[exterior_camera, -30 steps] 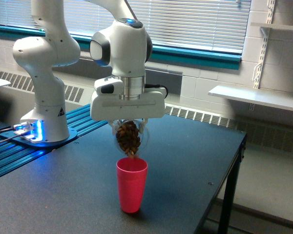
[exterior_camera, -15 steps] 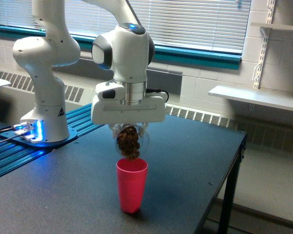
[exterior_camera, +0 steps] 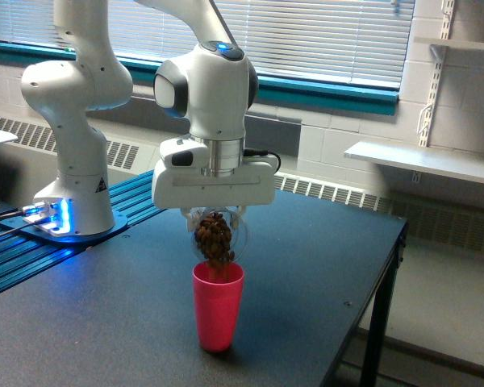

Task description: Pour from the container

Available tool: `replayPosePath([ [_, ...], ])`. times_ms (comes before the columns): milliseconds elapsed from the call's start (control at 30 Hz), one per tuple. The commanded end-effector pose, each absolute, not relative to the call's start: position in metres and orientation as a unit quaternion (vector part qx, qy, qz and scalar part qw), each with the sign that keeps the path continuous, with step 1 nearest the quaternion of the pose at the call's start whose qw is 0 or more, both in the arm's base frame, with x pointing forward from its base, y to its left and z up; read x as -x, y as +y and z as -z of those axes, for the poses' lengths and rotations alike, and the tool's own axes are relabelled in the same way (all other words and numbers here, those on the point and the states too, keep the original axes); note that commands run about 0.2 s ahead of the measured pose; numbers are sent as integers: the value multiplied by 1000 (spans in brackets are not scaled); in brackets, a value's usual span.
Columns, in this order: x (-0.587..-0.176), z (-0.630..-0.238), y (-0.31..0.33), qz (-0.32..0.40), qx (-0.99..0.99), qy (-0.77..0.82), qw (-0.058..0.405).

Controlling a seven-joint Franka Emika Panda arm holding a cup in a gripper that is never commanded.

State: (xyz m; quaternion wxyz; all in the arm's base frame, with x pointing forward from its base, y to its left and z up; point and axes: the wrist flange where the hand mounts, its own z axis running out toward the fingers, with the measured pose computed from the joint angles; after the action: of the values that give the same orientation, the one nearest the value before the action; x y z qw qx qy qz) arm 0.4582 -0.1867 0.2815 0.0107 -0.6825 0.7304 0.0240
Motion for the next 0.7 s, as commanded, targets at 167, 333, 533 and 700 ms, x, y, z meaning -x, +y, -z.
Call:
replayPosePath([
  [167,-463,-281,-181,-34,693,720,9],
  [333,-463,-278,-180,-43,695,718,5],
  [533,-465,-275,-178,-48,699,713,0],
  [700,-468,-276,-178,-48,701,712,-1],
])
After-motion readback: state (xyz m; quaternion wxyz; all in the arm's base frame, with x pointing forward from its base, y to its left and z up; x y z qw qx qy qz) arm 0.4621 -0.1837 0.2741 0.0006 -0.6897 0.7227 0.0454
